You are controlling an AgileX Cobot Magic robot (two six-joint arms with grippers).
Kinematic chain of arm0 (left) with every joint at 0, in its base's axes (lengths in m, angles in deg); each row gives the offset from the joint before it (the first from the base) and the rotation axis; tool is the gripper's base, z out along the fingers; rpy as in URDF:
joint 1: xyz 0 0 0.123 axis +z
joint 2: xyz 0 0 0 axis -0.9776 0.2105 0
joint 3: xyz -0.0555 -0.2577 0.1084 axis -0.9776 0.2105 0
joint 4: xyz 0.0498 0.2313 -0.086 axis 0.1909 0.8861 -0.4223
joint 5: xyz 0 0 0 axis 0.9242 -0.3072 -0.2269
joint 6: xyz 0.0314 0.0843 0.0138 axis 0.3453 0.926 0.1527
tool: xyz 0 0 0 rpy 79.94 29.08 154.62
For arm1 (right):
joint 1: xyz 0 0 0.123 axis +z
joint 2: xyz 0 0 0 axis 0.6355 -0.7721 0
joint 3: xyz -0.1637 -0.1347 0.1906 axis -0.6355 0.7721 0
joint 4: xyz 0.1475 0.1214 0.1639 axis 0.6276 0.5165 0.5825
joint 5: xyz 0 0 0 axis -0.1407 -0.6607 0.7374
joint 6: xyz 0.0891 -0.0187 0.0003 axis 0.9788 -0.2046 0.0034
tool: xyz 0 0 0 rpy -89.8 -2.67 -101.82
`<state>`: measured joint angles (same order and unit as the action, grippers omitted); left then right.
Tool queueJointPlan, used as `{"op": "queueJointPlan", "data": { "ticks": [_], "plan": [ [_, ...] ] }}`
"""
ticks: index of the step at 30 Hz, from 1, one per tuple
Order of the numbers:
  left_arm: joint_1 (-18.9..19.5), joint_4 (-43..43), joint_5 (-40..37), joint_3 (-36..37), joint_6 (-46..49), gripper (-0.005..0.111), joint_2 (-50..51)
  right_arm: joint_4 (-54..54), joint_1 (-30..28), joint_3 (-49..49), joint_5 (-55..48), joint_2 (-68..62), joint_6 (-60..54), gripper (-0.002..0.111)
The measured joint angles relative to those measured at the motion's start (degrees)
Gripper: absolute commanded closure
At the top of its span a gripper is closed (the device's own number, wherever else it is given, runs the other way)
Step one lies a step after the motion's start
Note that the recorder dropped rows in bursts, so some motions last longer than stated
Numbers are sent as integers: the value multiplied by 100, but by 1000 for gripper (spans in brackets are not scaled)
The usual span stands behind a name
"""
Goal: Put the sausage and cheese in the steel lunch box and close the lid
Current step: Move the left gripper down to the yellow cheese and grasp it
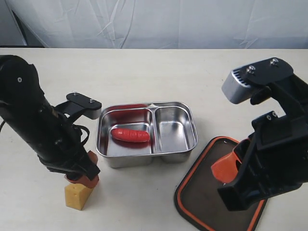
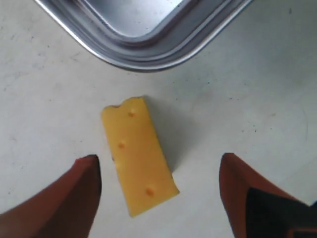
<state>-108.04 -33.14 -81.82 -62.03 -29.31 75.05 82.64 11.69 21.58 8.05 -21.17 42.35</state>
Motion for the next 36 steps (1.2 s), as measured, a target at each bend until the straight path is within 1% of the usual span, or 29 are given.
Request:
{"op": "queueJointPlan", "data": {
  "ticks": [8, 16, 20, 21, 23, 26, 28, 29, 33, 36],
  "plan": [
    [0, 53, 462, 325, -60, 42, -3, 0, 0, 0, 14, 0, 12, 108],
    [0, 53, 521, 540, -87, 42, 89, 0, 0, 0, 14, 0, 12, 108],
    [0, 53, 581, 562, -87, 46, 287, 0, 0, 0, 25, 0, 12, 108],
    [0, 53, 583, 562, -97, 49, 348, 0, 0, 0, 25, 0, 12, 108],
    [0, 53, 596, 562, -97, 59, 453, 0, 0, 0, 35, 0, 12, 108],
    [0, 53, 596, 562, -97, 82, 556, 0, 0, 0, 57, 0, 12, 108],
    [0, 53, 580, 562, -97, 101, 556, 0, 0, 0, 60, 0, 12, 108],
    [0, 53, 552, 562, -97, 106, 556, 0, 0, 0, 60, 0, 12, 108],
    [0, 53, 325, 562, -97, 106, 556, 0, 0, 0, 60, 0, 12, 108],
    [0, 75, 16, 562, -97, 107, 556, 0, 0, 0, 60, 0, 12, 108]
  ]
}}
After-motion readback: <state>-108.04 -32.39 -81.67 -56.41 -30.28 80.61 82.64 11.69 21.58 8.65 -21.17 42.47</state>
